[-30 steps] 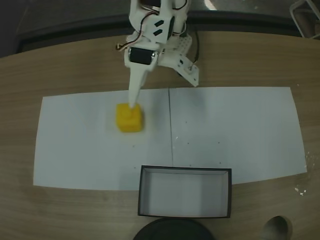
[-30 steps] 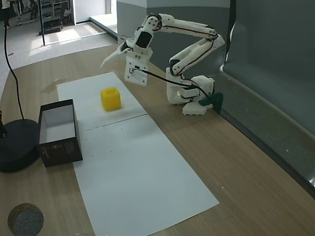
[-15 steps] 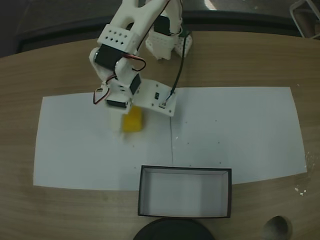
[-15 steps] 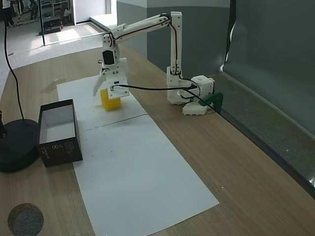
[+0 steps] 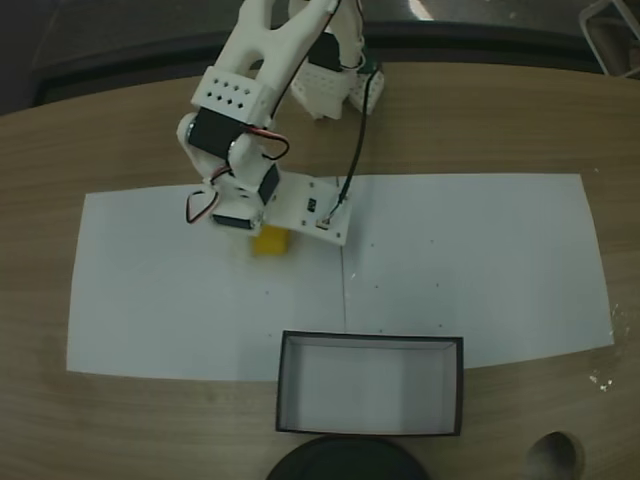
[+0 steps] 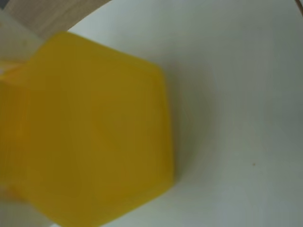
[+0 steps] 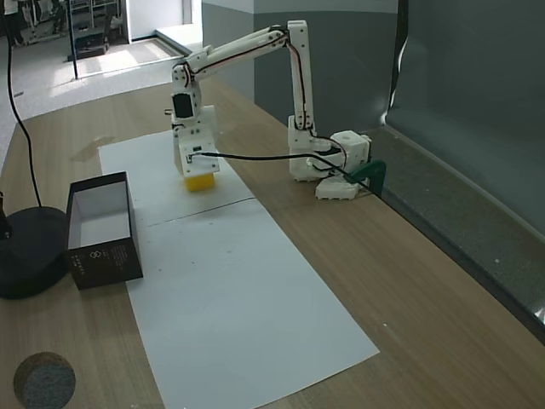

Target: Grab a yellow square and put it in the box.

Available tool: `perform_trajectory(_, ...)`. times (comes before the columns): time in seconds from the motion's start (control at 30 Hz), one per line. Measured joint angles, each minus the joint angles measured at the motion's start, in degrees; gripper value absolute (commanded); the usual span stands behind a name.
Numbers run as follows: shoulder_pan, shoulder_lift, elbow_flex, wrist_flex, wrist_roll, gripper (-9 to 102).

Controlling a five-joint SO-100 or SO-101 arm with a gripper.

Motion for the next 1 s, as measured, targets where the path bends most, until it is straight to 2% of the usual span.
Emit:
perform_trajectory(0.2,-6.94,2.46,-5.71,2.64,4.75,11)
perform_trajectory(0.37,-18.19,13.71,-17.58,10.46,9.4,11)
perform_trajectory(0.53,-27.86,22.24,-27.6,11.34,11.16,11)
perform_trajectory(0.7,-31.82,20.74,-29.62,3.43,12.92,11)
perform_trajectory(0.87,-31.46,10.28,-30.06,-5.27,13.1,11)
perform_trajectory(1.0,-30.06,0.18,-31.03,-8.96,13.1,11)
